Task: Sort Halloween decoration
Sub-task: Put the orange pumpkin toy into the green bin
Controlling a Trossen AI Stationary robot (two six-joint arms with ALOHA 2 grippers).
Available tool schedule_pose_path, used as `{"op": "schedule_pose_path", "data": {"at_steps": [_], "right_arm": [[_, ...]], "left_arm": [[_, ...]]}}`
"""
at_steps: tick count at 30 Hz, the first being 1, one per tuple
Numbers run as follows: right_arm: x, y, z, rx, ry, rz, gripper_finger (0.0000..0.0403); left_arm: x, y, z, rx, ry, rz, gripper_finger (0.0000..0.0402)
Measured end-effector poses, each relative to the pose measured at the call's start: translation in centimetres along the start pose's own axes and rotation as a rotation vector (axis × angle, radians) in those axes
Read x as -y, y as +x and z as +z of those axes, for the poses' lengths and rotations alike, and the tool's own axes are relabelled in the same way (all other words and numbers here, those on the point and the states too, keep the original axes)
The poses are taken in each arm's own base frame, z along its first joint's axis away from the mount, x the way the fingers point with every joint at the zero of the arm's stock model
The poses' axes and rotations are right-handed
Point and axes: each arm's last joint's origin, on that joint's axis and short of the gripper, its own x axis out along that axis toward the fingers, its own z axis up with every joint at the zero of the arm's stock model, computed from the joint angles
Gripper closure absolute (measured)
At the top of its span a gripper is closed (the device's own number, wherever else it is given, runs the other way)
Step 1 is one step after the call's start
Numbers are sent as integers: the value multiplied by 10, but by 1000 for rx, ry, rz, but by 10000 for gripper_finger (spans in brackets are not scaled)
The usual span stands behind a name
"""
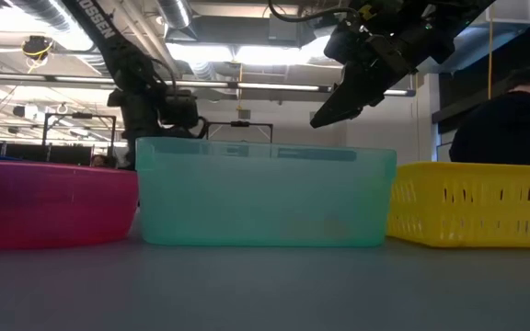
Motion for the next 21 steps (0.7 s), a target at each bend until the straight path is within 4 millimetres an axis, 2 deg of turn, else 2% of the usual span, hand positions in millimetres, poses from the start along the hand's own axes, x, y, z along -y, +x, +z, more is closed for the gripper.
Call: {"op": "schedule_pose_path", "data": {"at_steps": [11, 16, 21], "right_arm": [[0, 0, 0, 0, 0, 0, 246], [0, 0, 0, 0, 0, 0, 246], [0, 0, 0, 0, 0, 0, 246]], "left_arm": [[30, 6, -5, -27, 31, -207, 332], [54, 8, -4, 22, 33, -331, 331], [90, 9, -10, 107, 112, -460, 331]]}}
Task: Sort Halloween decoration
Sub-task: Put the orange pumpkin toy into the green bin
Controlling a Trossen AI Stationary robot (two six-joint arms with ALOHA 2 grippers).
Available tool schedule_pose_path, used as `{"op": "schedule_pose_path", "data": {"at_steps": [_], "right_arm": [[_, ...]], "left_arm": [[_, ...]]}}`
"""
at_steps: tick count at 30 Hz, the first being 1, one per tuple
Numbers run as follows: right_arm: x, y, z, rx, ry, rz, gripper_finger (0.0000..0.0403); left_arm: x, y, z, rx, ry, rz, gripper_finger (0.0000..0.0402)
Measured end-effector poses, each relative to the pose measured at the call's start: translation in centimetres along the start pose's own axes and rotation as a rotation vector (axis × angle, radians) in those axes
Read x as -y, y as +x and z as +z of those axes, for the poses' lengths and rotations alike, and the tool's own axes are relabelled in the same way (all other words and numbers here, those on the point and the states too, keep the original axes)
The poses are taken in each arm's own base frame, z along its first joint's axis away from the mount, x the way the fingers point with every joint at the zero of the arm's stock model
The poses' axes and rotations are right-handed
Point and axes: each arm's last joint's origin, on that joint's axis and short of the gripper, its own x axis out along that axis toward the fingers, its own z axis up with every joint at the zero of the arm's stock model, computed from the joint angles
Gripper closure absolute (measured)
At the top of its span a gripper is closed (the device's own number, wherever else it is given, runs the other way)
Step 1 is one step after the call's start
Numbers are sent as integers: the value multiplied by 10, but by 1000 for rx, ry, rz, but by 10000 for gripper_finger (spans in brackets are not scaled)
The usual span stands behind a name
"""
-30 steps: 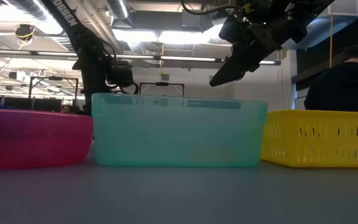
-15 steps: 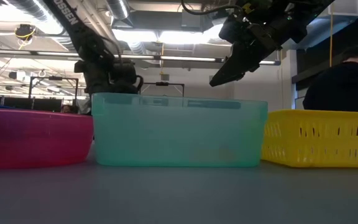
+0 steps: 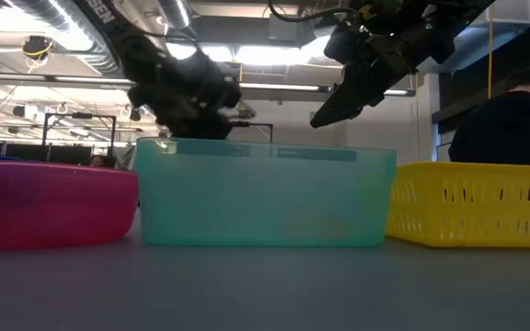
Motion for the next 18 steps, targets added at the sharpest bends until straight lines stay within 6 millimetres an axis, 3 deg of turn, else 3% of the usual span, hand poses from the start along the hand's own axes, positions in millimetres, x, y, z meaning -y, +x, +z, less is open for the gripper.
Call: {"op": "schedule_pose_path", "data": {"at_steps": [4, 9, 18], "right_arm": [[0, 0, 0, 0, 0, -1, 246], [0, 0, 0, 0, 0, 0, 246], [0, 0, 0, 0, 0, 0, 246]], "left_arm": [[30, 14, -12, 58, 111, -77, 331], [63, 31, -40, 104, 234, -97, 331], [96, 47, -95, 141, 361, -34, 329]]}}
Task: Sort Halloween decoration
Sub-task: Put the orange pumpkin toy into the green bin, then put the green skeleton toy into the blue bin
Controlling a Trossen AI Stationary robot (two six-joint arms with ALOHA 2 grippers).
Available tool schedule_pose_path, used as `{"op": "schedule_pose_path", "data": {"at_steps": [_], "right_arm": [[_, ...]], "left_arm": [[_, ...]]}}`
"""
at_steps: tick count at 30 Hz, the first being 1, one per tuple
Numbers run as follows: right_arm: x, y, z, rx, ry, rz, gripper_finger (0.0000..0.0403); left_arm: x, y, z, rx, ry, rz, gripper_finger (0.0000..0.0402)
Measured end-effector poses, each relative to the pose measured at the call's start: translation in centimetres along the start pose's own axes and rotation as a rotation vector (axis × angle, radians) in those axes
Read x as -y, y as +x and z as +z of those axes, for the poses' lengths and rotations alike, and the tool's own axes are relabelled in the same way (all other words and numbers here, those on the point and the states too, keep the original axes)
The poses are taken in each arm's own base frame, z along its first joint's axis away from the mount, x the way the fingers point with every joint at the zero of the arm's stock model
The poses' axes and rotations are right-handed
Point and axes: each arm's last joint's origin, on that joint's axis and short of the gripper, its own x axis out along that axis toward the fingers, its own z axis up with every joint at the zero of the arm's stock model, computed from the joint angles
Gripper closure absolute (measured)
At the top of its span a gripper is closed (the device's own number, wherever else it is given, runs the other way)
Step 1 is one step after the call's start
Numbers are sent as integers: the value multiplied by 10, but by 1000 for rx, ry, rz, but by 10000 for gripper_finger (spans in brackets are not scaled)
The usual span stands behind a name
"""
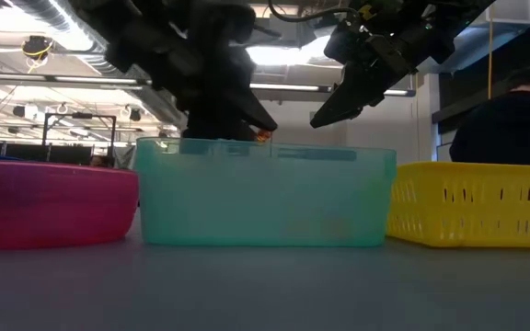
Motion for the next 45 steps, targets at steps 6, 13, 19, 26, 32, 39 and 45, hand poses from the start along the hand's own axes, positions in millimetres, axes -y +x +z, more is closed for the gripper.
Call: {"op": "schedule_pose_path", "data": {"at_steps": [6, 13, 19, 26, 32, 39, 45], "right_arm": [[0, 0, 0, 0, 0, 0, 246], [0, 0, 0, 0, 0, 0, 246], [2, 0, 0, -6, -6, -55, 246], [13, -3, -1, -26, 82, -379, 246], [41, -10, -8, 1, 359, -479, 246], [74, -19, -29, -94, 569, -579, 246], [84, -1, -44, -175, 597, -547, 246]], "left_arm": [[13, 1, -14, 4, 84, 26, 295], [16, 1, -18, 29, 126, 53, 239], [16, 1, -17, 46, 130, 72, 204], [16, 1, -17, 63, 130, 90, 199], [16, 1, -16, 83, 129, 99, 201], [16, 1, -15, 98, 129, 117, 201], [16, 1, -15, 98, 129, 117, 201]]}}
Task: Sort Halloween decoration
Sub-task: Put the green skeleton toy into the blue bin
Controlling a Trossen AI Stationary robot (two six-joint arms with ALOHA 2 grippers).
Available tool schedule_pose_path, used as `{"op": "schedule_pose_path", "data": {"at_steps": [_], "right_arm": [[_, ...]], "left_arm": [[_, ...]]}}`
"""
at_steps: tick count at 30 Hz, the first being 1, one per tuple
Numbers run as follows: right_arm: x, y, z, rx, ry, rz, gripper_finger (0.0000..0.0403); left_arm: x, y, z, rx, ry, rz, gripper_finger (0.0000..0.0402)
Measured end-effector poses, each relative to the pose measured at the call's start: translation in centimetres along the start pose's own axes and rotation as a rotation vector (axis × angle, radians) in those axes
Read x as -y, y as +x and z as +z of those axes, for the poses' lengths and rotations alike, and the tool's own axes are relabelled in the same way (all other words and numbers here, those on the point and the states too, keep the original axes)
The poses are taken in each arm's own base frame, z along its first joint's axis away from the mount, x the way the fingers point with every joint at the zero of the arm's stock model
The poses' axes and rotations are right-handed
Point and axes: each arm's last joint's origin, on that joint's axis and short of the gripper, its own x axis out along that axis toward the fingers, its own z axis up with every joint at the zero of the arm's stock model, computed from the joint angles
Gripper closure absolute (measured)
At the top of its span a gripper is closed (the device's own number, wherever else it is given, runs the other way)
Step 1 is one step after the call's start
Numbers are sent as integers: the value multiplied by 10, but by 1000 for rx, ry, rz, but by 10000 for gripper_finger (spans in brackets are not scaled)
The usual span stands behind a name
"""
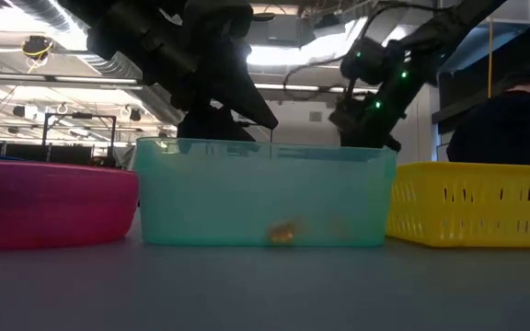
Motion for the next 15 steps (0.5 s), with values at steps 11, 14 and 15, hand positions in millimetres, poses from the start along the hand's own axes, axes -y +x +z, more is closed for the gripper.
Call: {"op": "schedule_pose_path", "data": {"at_steps": [11, 14, 15], "right_arm": [[-3, 26, -13, -107, -13, 39, 246], [-3, 29, -14, -116, -14, 31, 246], [-3, 30, -14, -117, -14, 30, 246]], "left_arm": [[0, 0, 0, 3, 0, 3, 201], [0, 0, 0, 3, 0, 3, 201], [0, 0, 0, 3, 0, 3, 201]]}}
